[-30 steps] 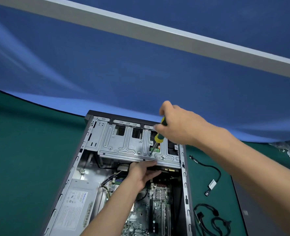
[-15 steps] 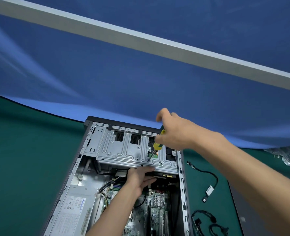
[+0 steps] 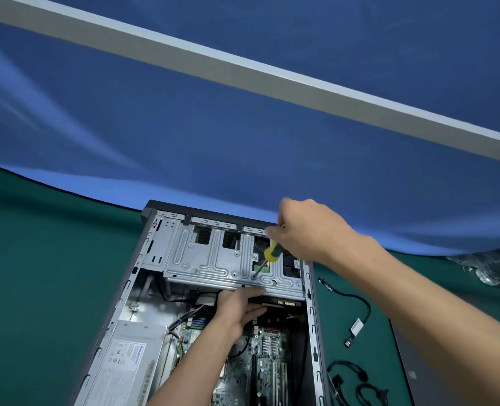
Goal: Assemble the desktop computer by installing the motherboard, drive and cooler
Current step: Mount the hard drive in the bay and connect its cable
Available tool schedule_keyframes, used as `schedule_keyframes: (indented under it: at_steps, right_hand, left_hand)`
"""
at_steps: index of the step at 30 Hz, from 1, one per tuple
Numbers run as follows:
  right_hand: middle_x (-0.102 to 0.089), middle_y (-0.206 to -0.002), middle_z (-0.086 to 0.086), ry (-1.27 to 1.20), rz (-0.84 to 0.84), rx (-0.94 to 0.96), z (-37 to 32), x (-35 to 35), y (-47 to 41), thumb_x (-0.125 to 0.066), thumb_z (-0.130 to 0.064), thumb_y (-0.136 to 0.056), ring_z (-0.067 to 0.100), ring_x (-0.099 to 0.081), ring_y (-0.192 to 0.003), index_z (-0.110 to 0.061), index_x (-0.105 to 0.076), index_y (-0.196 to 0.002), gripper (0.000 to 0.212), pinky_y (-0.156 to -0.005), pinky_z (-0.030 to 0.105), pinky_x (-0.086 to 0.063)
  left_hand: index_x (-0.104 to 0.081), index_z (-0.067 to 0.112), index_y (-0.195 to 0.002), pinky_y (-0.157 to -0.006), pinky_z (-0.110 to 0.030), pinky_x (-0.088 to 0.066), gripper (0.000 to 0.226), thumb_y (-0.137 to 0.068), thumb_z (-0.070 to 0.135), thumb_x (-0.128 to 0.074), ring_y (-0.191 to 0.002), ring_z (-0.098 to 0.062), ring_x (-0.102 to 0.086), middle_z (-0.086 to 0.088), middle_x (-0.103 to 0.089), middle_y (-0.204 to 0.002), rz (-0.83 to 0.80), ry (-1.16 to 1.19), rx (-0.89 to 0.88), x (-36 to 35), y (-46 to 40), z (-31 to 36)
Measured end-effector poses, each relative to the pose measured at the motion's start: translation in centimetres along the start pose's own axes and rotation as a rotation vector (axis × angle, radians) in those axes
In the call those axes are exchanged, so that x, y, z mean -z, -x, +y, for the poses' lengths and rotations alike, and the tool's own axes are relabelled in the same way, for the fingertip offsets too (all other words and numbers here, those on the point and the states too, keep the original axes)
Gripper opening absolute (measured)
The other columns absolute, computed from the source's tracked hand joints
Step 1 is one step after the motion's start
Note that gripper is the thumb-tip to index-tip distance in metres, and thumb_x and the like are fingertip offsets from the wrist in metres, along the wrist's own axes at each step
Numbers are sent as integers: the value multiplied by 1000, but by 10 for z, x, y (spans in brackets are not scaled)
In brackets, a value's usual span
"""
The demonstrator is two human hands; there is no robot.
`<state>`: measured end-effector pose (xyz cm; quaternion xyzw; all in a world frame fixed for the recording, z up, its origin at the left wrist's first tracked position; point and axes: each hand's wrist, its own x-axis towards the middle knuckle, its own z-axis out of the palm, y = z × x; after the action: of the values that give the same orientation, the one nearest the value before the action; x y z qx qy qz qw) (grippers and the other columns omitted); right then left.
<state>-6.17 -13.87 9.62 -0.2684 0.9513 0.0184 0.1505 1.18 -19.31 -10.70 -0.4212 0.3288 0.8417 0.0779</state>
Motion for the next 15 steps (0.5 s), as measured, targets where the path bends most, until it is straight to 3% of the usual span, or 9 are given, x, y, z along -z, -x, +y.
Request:
schedule_keyframes:
  at_steps: [2,5,6,8,9,11,13,15]
  right_hand:
    - [-54,-66,2,4,-14,-55,2,2,1,-44,-39,-93,24,-52,-58,-11,-46,-71,36,-50,26,-34]
    - [-60,-88,2,-195,-184,-51,4,8,1,-58,-35,-84,23,-60,-62,-19,-37,-107,34,-60,34,-51]
    - [-60,-89,4,-220,-162,-34,4,7,2,-57,-29,-86,26,-62,-65,-20,-35,-108,33,-60,36,-52]
    - [-56,-78,6,-101,8,-38,4,1,1,-47,-31,-95,33,-57,-71,-13,-40,-90,20,-53,34,-42]
    - [-50,-75,4,-22,58,-56,5,0,1,-43,-38,-98,33,-53,-74,-12,-39,-83,31,-52,33,-35]
    - [-44,-86,1,-36,11,-47,5,2,1,-46,-47,-94,30,-52,-82,-14,-40,-97,33,-60,33,-36]
    - [-46,-95,0,-74,-73,-14,6,3,0,-51,-38,-92,27,-53,-84,-23,-37,-112,29,-65,34,-40]
    - [-50,-83,2,56,40,-5,7,-2,0,-42,-31,-96,30,-53,-80,-17,-43,-99,15,-56,31,-35]
  left_hand:
    - [-63,-9,-89,-68,-41,-59,16,-74,-7,-70,-90,-39,-57,-18,-63,-97,2,9,2,0,-2,0]
    - [-62,-9,-89,-64,-40,-59,15,-75,-9,-68,-93,-41,-55,-19,-62,-98,0,32,17,-2,-3,0]
    - [-61,-8,-90,-64,-40,-59,17,-75,-9,-68,-93,-40,-55,-19,-62,-99,0,32,19,-2,-3,1]
    - [-62,-6,-93,-63,-39,-60,21,-73,-9,-69,-93,-40,-56,-20,-63,-101,-4,27,18,-2,-4,0]
    - [-62,-6,-94,-64,-39,-59,23,-73,-9,-70,-93,-39,-56,-20,-63,-102,-5,28,17,-2,-4,0]
    - [-63,-7,-93,-66,-40,-59,22,-73,-9,-70,-92,-39,-57,-18,-63,-100,-11,27,18,-1,-4,1]
    - [-63,-7,-91,-68,-41,-59,18,-74,-10,-69,-91,-39,-58,-16,-64,-98,-10,24,16,-1,-4,1]
    - [-64,-5,-87,-68,-41,-59,13,-74,-10,-68,-94,-40,-58,-17,-64,-99,-8,19,13,-1,-4,-1]
